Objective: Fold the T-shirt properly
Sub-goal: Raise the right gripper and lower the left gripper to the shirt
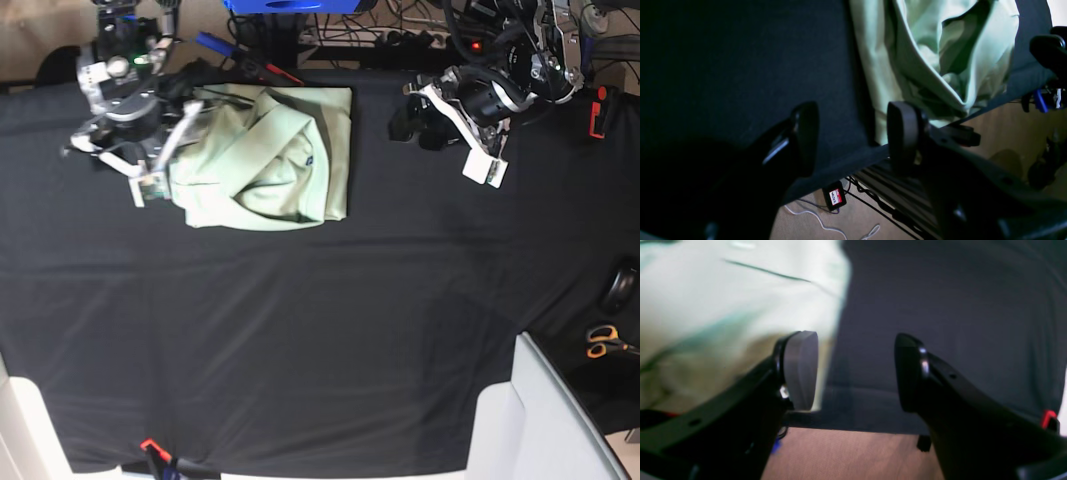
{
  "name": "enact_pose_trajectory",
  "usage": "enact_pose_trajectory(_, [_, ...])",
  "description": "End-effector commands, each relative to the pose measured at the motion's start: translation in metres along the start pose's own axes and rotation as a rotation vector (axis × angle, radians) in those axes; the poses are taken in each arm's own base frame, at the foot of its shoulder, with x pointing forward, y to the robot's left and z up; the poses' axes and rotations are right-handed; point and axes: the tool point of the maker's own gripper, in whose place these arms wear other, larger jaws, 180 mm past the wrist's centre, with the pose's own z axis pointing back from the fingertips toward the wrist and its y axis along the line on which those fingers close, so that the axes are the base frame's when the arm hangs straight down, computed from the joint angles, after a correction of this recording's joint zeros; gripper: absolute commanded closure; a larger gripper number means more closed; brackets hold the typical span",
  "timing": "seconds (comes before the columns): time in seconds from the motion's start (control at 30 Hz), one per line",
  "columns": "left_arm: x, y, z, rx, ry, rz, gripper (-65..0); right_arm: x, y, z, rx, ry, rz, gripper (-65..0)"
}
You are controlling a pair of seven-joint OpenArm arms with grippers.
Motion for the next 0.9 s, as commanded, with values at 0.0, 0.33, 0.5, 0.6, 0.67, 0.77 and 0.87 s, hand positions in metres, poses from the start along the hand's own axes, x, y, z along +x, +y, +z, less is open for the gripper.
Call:
enact_pose_trajectory(0.0, [0.006, -0.004, 0.002, -0.015, -0.028, -0.002, -32.6, 0.009, -0.006, 0.002, -0.018, -0.038, -0.011, -35.0])
enact_pose_trajectory(0.33, [0.018, -0.074, -0.025, -0.245, -0.041, 0.041, -32.4, 0.000, -0.019, -0.006, -0.048, -0.032, -0.018, -35.0])
enact_pose_trajectory(0.5, [0.011, -0.071, -0.029, -0.201, -0.020, 0.141, -32.2, 0.006, -0.027, -0.008, -0.063, -0.043, -0.002, -35.0])
enact_pose_trajectory(0.6, [0.000, -0.066, -0.028, -0.168, 0.005, 0.193, -27.2, 0.005, -0.027, -0.008, -0.063, -0.041, 0.000, -35.0])
enact_pose_trajectory(0.67, [-0.006, -0.070, -0.028, -0.175, 0.017, 0.202, -23.3, 0.004, -0.027, -0.009, -0.062, -0.039, 0.000, -35.0])
enact_pose_trajectory(0.77, [-0.007, -0.078, -0.031, -0.190, 0.009, 0.231, -23.0, 0.003, -0.027, -0.008, -0.061, -0.036, 0.001, -35.0])
enact_pose_trajectory(0.87, [-0.015, -0.082, -0.030, -0.190, 0.013, 0.262, -23.2, -0.003, -0.025, -0.009, -0.056, -0.021, 0.003, -35.0])
